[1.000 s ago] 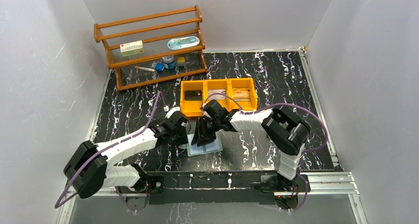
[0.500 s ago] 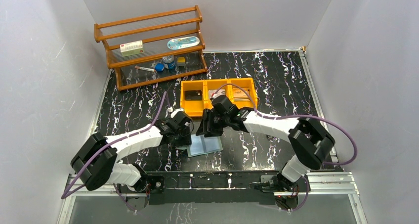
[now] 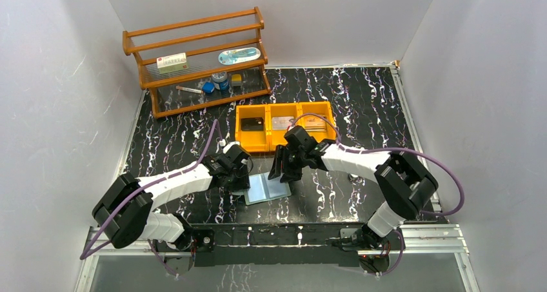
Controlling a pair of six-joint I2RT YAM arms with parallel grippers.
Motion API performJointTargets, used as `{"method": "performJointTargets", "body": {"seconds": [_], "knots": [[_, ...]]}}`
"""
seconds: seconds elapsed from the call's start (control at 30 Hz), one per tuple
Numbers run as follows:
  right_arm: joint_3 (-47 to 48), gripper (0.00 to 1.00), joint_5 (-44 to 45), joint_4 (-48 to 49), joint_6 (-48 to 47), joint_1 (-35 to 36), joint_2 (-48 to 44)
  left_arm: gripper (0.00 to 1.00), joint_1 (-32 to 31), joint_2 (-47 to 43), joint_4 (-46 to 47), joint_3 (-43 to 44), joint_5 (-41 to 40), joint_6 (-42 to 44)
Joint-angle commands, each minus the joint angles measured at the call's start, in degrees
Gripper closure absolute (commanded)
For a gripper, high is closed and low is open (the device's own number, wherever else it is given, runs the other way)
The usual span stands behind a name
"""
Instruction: Take the credit cards out of the card holder
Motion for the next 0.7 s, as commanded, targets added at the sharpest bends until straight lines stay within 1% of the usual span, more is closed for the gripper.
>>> {"method": "performJointTargets", "body": {"seconds": [0.0, 0.23, 0.33, 0.5, 0.67], "knots": [[1.04, 0.41, -1.71, 0.17, -1.05, 0.13, 2.76, 0.60, 0.09, -0.11, -1.37, 1.20, 0.75, 0.32], [2.68, 0.39, 0.56, -2.51, -2.78, 0.16, 2.20, 0.61, 0.13, -0.07, -1.37, 1.50, 0.96, 0.42], [4.05, 0.39, 2.04, -4.49, -4.95, 0.22, 1.60, 0.61, 0.09, 0.05, -1.37, 1.79, 0.88, 0.57], [4.15, 0.39, 1.87, -4.79, -5.51, 0.21, 1.46, 0.62, 0.09, 0.49, -1.30, 2.07, 1.08, 0.68], [3.22, 0.41, -0.51, -2.93, -5.04, 0.26, 3.05, 0.63, 0.08, 0.72, -1.24, 2.11, 1.25, 0.90]]}}
